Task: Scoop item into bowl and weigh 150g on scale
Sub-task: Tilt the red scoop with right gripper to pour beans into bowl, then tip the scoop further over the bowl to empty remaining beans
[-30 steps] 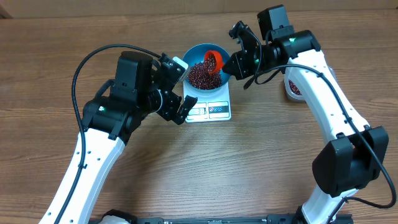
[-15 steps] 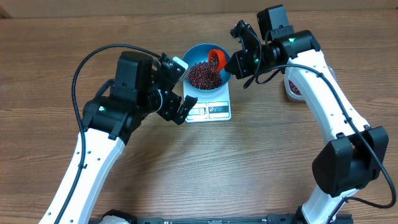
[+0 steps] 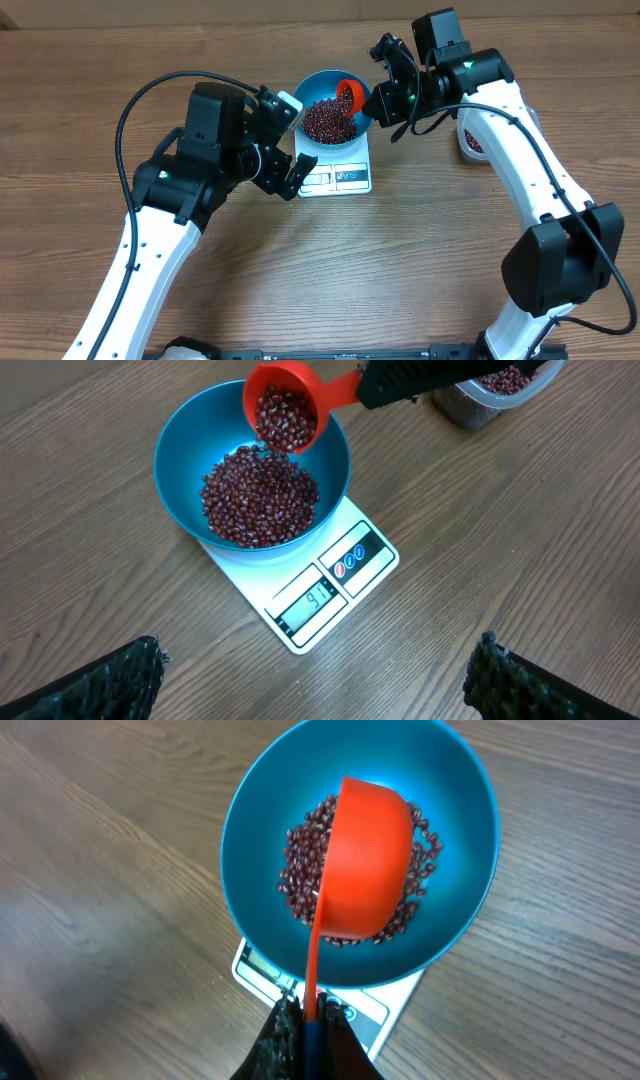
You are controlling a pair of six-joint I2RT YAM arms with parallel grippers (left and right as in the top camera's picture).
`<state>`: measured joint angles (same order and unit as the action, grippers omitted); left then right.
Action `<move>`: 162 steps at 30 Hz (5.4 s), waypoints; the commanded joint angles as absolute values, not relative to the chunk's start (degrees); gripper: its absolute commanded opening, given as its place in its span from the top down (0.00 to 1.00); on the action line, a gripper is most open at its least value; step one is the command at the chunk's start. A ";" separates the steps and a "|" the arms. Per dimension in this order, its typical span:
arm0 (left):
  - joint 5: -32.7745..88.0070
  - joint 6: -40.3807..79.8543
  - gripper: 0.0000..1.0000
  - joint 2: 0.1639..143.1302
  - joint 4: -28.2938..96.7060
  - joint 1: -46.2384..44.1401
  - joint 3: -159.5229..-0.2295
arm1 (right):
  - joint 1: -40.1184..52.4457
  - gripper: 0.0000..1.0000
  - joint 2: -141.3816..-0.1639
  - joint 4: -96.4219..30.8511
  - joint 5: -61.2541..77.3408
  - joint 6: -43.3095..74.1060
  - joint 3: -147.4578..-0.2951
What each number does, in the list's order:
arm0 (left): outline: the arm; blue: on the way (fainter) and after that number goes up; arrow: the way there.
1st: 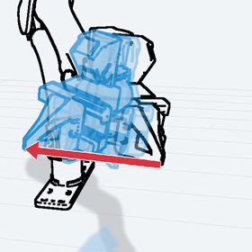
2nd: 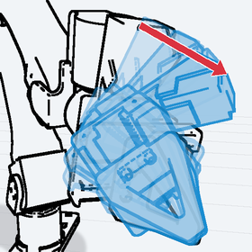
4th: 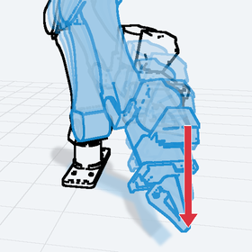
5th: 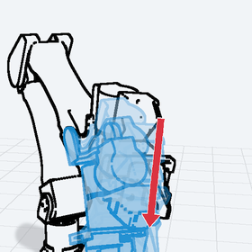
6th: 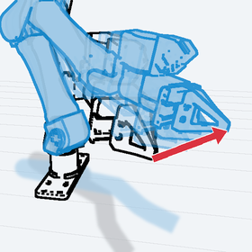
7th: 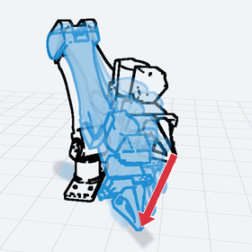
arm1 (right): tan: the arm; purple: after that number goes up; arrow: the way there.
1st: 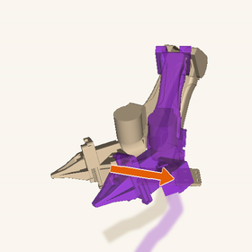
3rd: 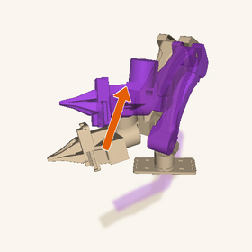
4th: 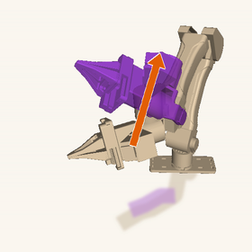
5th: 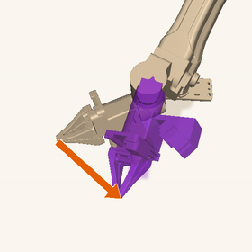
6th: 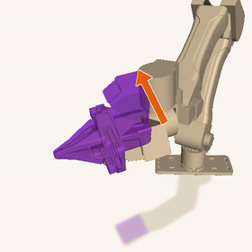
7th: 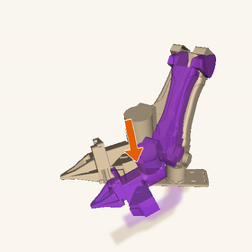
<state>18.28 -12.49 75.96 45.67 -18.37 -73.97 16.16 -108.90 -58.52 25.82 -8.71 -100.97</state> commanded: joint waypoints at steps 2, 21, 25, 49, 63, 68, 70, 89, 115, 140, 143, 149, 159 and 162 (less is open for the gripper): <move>19.07 -13.74 0.00 75.31 45.65 -18.39 -74.74 | 16.62 0.96 -106.41 -59.42 27.40 -13.72 -102.94; 19.07 -13.74 0.00 75.31 45.65 -18.39 -74.74 | 18.00 0.96 -106.41 -59.22 24.45 -15.05 -102.94; 19.07 -13.74 0.00 75.31 45.65 -18.39 -74.74 | 18.00 0.96 -106.41 -59.24 24.47 -15.05 -102.94; 19.07 -13.74 0.00 75.31 45.65 -18.39 -74.74 | 19.11 0.96 -106.41 -56.80 17.10 -12.53 -102.94; 19.07 -13.74 0.00 75.31 45.65 -18.39 -74.74 | 19.81 0.96 -106.41 -58.81 22.46 -19.97 -102.94; 19.07 -13.74 0.00 75.31 45.65 -18.41 -74.74 | 19.81 0.96 -106.41 -56.73 17.23 -12.53 -102.94; 19.07 -13.74 0.00 75.31 45.65 -18.39 -74.74 | 19.84 0.96 -106.41 -57.54 19.35 -14.92 -102.94; 19.07 -13.74 0.00 75.31 45.65 -18.39 -74.74 | 20.25 0.96 -106.41 -57.04 18.70 -13.87 -102.94; 19.07 -13.76 0.00 75.31 45.65 -18.39 -74.74 | 21.41 0.96 -106.41 -58.52 16.73 -20.05 -102.94; 19.07 -13.74 0.00 75.31 45.65 -18.39 -74.74 | 23.75 0.96 -106.41 -58.26 11.81 -21.52 -102.94; 19.07 -13.74 0.00 75.31 45.65 -18.39 -74.74 | 23.88 0.96 -106.41 -57.14 8.40 -18.65 -102.94; 19.07 -13.74 0.00 75.31 45.65 -18.39 -74.74 | 24.82 0.96 -106.41 -58.43 10.90 -23.94 -102.94; 19.07 -13.76 0.00 75.31 45.65 -18.39 -74.74 | 25.39 0.96 -106.41 -56.16 4.60 -19.64 -102.94; 19.07 -13.74 0.00 75.31 45.65 -18.41 -74.74 | 25.39 0.96 -106.41 -56.82 5.52 -20.01 -102.94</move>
